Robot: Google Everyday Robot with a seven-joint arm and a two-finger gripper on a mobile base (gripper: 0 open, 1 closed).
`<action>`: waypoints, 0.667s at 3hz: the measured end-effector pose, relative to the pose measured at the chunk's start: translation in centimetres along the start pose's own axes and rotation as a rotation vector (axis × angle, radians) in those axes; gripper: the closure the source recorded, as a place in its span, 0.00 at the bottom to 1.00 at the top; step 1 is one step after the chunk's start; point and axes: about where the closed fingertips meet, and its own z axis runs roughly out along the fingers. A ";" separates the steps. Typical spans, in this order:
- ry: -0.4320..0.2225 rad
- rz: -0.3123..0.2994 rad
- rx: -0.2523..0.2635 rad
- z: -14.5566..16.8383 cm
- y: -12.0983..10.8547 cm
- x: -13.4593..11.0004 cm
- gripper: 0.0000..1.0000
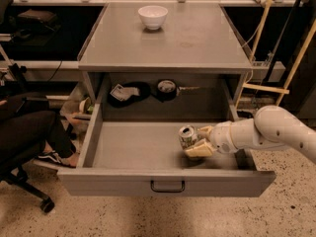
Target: Place 7up can into top drawer
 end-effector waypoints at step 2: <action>0.000 0.000 0.000 0.0 0.0 0.0 0.00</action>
Offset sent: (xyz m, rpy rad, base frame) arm 0.0000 0.0000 0.0000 0.0000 0.0000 0.0000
